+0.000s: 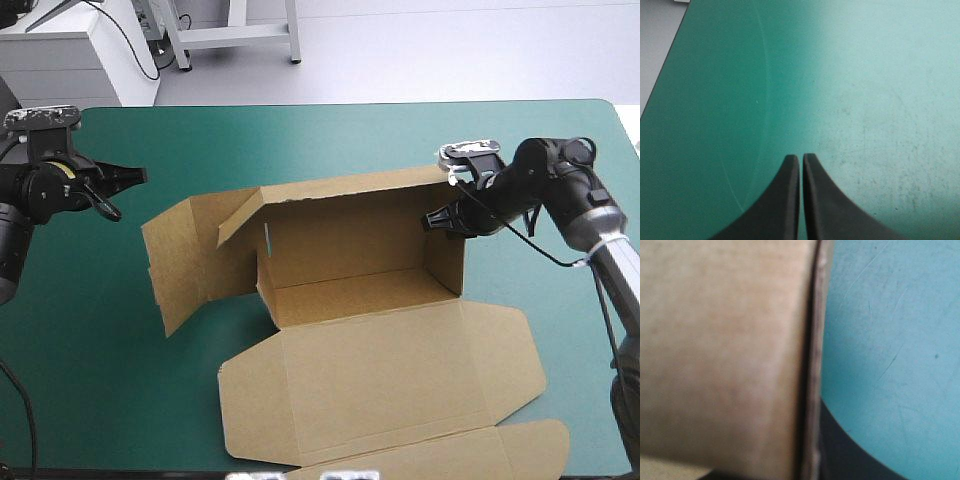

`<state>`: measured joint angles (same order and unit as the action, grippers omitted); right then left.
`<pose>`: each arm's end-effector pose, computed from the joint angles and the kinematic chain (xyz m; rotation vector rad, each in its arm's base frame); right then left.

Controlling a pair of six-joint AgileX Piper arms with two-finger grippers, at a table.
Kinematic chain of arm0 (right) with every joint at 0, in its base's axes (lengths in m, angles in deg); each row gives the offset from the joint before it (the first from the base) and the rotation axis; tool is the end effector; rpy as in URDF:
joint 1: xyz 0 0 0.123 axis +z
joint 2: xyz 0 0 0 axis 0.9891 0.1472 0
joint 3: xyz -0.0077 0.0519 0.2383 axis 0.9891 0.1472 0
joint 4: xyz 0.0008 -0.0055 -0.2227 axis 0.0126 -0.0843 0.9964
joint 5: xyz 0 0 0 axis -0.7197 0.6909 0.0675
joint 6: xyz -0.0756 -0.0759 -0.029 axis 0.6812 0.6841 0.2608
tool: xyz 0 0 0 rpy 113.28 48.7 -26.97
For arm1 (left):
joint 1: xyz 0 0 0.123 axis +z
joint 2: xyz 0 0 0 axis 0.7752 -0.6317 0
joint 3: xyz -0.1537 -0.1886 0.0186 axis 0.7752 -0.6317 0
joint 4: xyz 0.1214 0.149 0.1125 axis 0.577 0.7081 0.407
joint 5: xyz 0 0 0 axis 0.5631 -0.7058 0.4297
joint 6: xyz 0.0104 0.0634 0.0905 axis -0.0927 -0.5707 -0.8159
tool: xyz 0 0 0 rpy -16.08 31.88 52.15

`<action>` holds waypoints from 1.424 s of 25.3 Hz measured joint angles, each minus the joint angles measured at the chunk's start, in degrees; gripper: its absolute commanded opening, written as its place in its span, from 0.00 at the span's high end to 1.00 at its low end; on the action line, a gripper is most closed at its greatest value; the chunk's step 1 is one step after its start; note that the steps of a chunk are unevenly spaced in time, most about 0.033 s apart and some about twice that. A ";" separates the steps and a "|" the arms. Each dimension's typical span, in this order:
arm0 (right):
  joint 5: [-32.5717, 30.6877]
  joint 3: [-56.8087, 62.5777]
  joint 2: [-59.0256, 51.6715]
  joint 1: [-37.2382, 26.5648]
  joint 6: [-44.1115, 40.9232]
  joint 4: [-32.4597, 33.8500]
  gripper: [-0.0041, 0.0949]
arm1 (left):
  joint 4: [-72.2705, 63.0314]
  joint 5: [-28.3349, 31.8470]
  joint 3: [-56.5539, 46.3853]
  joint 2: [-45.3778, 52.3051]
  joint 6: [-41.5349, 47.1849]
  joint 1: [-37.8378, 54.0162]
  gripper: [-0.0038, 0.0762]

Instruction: Fold the box

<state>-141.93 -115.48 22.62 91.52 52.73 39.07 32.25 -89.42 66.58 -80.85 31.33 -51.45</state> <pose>0.3016 0.0765 0.2810 -0.3888 2.6819 0.3146 0.2763 0.0034 0.3539 -0.1116 2.2954 0.0177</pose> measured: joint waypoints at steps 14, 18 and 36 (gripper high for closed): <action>18.17 -0.15 8.39 0.37 3.23 -3.84 0.55 | 0.06 -1.46 -0.49 0.00 -0.87 0.00 0.95; 22.59 -1.80 8.46 0.37 6.26 -4.32 0.55 | 0.06 -1.46 -0.49 0.00 -1.89 0.00 0.95; 9.86 -13.93 14.18 0.37 4.22 -1.79 0.56 | 0.01 -4.54 -0.49 0.00 -3.07 0.00 0.96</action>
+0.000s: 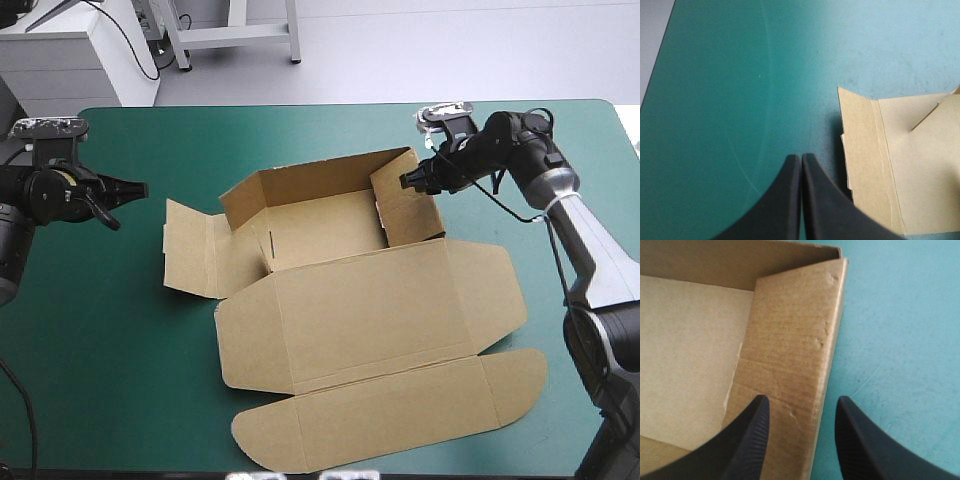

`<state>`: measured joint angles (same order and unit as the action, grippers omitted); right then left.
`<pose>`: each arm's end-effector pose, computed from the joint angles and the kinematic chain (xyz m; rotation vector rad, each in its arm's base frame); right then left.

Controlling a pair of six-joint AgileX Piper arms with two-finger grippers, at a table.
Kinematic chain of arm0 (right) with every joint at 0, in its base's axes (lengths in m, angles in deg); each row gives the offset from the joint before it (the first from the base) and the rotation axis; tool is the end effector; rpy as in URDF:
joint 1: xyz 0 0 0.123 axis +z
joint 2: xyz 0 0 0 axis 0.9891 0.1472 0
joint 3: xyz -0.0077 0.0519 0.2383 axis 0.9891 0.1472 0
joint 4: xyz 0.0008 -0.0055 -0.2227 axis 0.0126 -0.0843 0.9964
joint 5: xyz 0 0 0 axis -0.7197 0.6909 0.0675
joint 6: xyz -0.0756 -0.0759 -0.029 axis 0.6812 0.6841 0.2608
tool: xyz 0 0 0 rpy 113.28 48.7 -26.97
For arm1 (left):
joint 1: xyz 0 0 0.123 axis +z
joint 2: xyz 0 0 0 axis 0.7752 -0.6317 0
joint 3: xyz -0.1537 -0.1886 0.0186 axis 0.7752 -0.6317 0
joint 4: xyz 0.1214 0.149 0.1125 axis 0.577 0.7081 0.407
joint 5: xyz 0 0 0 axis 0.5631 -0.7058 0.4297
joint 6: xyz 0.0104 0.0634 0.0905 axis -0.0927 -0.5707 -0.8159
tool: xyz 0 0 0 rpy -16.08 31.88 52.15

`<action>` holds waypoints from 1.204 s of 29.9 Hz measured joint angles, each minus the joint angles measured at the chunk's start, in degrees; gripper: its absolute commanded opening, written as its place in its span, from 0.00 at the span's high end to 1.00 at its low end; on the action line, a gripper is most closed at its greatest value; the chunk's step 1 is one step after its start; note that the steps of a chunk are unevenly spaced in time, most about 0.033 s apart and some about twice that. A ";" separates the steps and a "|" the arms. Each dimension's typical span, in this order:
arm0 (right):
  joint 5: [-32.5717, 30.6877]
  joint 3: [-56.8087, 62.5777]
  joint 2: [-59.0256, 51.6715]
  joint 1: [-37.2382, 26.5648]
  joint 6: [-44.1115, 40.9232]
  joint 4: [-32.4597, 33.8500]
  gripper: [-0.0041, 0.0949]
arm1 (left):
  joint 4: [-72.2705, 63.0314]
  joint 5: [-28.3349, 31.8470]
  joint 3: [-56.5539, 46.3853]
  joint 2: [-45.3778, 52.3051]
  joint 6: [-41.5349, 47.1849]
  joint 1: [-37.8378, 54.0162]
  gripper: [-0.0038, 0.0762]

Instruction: Fold the box

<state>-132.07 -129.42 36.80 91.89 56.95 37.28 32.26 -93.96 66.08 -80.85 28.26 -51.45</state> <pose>0.3738 0.0922 0.2715 -0.4233 2.5001 0.3070 0.2700 0.0038 0.3451 -0.0555 2.3855 0.0516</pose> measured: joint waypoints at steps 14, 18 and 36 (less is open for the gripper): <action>0.40 0.00 7.82 0.00 0.60 -0.34 0.87 | -2.78 -0.48 0.00 0.00 0.00 0.00 0.96; 0.86 0.00 8.29 0.00 0.60 -0.15 0.97 | -4.20 -0.41 0.00 -0.06 0.00 0.00 0.96; 1.03 0.13 -0.07 -3.62 -3.18 -4.44 0.97 | -12.01 7.10 -0.05 -3.02 4.34 10.58 0.96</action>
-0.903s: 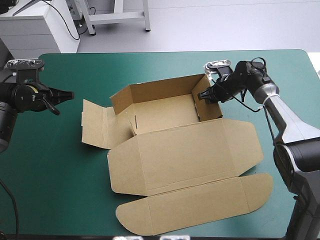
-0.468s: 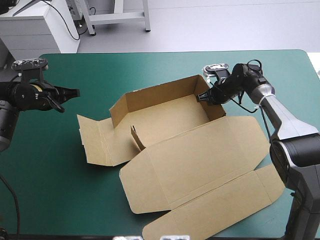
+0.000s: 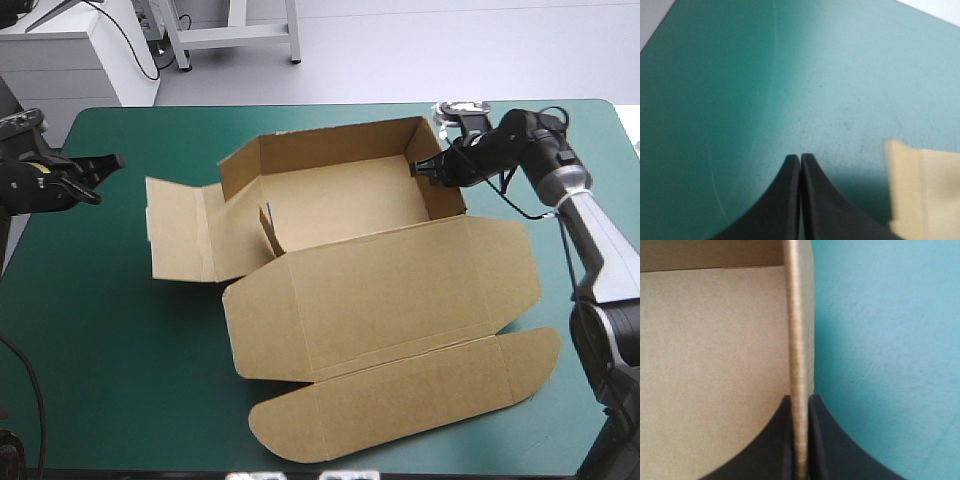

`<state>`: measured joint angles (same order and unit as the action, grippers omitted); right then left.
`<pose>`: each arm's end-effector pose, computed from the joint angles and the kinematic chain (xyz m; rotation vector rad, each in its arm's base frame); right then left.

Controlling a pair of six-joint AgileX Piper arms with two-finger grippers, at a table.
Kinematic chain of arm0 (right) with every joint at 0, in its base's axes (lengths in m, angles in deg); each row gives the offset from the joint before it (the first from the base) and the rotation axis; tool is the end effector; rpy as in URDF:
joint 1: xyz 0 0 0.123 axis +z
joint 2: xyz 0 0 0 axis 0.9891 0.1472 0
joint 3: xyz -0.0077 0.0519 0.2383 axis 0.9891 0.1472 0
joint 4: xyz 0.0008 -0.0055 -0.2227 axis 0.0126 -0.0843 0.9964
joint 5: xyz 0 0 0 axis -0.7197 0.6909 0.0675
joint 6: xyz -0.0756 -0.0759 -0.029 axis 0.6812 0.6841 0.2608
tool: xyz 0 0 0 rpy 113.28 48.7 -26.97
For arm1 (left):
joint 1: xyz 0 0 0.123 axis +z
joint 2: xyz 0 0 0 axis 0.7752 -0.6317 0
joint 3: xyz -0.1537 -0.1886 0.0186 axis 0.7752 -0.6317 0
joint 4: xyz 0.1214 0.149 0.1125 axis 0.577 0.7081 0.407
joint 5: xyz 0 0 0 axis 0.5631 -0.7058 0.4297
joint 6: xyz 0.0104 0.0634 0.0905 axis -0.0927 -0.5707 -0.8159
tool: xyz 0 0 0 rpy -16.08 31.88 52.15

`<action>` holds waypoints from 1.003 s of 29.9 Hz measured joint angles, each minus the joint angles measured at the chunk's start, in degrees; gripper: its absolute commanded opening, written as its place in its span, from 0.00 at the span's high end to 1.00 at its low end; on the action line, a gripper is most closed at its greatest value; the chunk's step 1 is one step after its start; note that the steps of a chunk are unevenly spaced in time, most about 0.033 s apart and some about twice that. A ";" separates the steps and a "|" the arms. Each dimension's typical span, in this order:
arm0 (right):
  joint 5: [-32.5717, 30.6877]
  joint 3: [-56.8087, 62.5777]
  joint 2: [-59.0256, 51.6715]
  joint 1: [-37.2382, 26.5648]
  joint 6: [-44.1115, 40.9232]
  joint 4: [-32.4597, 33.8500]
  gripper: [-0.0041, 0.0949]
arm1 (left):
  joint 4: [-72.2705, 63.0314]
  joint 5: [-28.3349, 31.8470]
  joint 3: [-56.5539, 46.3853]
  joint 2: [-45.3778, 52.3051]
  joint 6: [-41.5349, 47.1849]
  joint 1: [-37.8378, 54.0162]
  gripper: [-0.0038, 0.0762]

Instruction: Fold the box

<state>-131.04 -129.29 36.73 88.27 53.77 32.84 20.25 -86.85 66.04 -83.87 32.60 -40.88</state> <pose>0.3795 0.0748 0.2745 -0.2331 2.4953 0.3970 0.2887 0.0391 0.3404 -0.4235 2.2744 -0.1525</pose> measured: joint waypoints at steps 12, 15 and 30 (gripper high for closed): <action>-2.27 0.00 -12.57 -6.42 0.29 -6.61 0.97 | -37.32 -3.94 0.00 -0.98 -24.46 11.08 0.96; -2.26 0.00 -14.16 -6.42 0.63 -9.23 0.97 | -47.47 -8.50 0.00 -1.86 -31.35 10.96 0.96; -1.41 1.33 -15.60 -5.87 3.60 -16.39 0.97 | -58.77 -16.54 0.00 -1.85 -37.47 2.04 0.96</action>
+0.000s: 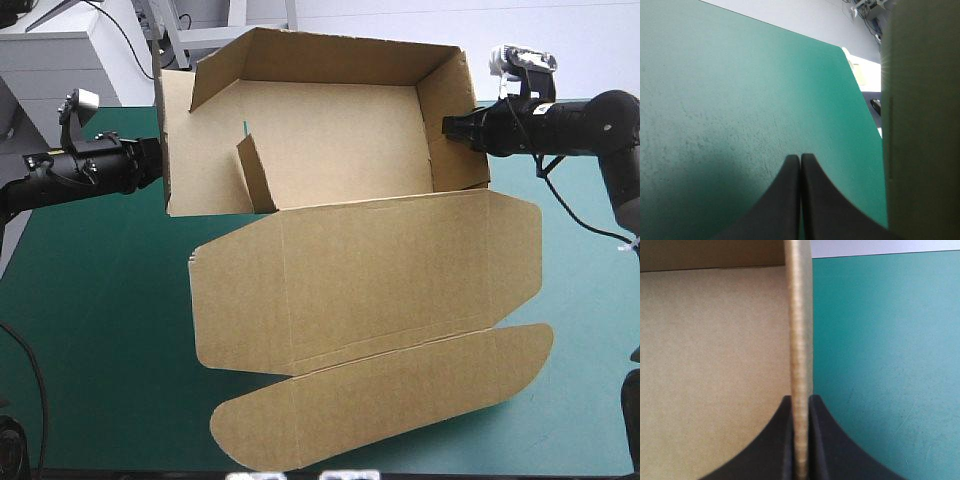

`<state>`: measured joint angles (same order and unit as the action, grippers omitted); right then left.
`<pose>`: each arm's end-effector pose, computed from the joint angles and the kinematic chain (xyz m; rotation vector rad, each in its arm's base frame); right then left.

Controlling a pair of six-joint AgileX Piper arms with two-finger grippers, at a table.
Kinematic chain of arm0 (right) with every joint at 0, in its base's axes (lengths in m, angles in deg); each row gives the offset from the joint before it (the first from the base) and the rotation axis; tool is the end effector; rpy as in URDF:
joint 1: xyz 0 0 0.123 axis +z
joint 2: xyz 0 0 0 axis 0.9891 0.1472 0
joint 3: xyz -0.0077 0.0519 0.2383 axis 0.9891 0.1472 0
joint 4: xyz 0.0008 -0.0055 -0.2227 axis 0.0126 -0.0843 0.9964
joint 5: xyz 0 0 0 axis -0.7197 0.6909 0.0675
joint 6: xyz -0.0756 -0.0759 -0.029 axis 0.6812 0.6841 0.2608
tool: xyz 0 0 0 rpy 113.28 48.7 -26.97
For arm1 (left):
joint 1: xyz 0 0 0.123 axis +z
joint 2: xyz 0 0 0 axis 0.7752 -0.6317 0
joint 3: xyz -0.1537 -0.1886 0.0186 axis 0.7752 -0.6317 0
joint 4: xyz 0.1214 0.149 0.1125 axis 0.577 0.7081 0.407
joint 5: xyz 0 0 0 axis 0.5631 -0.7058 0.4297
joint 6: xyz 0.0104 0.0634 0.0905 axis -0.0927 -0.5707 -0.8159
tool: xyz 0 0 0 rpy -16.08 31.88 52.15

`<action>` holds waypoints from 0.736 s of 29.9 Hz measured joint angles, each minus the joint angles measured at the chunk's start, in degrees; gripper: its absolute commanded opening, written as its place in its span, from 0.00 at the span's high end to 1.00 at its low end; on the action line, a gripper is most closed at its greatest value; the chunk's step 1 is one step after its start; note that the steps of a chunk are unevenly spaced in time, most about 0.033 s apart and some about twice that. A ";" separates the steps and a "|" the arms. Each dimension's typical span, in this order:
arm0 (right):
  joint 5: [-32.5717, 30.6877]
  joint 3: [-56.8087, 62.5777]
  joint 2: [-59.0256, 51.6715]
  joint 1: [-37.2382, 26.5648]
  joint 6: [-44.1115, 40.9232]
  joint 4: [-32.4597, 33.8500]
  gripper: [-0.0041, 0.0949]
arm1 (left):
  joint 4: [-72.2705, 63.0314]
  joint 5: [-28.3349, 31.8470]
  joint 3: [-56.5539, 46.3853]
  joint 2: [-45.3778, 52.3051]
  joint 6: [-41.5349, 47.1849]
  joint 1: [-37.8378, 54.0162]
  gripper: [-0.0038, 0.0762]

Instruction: Fold the box

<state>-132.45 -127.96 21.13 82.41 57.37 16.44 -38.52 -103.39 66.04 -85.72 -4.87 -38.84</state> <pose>0.3257 0.0581 0.3756 -0.1358 2.1904 0.6405 0.2814 -0.0351 0.3716 0.0613 2.0777 -1.1063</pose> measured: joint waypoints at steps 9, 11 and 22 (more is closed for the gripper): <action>6.05 6.01 0.00 2.94 1.17 0.17 0.97 | 1.95 -0.52 0.00 4.79 0.30 -1.92 0.96; 7.20 6.36 0.00 3.41 1.39 0.37 0.97 | 2.93 -1.22 0.00 5.62 1.04 -1.92 0.96; 11.46 6.71 0.00 7.57 2.63 1.07 0.97 | 5.10 -4.30 0.00 7.43 3.48 -2.14 0.96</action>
<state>-120.99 -121.24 21.13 89.98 60.00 17.51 -33.41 -107.69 66.04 -78.29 -1.40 -40.98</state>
